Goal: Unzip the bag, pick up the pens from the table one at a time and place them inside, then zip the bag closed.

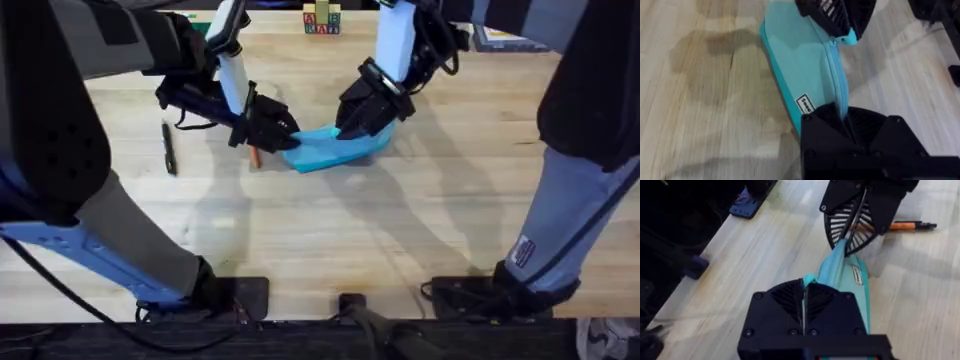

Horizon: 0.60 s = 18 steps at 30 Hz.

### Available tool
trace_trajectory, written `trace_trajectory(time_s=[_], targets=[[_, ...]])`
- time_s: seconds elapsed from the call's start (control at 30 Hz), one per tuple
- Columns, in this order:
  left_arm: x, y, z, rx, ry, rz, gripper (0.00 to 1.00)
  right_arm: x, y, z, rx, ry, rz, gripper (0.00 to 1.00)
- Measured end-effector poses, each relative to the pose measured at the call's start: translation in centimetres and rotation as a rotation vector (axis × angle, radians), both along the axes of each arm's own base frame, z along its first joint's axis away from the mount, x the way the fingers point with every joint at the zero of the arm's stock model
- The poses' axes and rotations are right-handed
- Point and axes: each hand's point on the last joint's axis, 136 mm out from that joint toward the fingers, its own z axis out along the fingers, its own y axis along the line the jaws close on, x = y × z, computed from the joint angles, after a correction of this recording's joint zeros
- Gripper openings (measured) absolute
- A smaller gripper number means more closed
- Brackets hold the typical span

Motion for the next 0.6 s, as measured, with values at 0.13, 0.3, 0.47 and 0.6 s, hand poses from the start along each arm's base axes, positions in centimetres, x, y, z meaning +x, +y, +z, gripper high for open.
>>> trace_trajectory(time_s=[0.13, 0.3, 0.47, 0.6], targets=[[0.0, 0.0, 0.0, 0.000, 0.000, 0.000, 0.042, -0.1, 0.9, 0.0, 0.023, -0.024, 0.016, 0.028], [0.0, 0.0, 0.0, 0.000, 0.000, 0.000, 0.042, -0.6, 2.4, -0.2, 0.043, -0.060, 0.055, 0.028], [0.0, 0.0, 0.0, 0.000, 0.000, 0.000, 0.042, -1.0, 3.4, -0.3, 0.059, -0.090, 0.084, 0.028], [0.0, 0.0, 0.0, 0.000, 0.000, 0.000, 0.042, -1.2, 4.4, -0.5, 0.073, -0.122, 0.110, 0.028]])
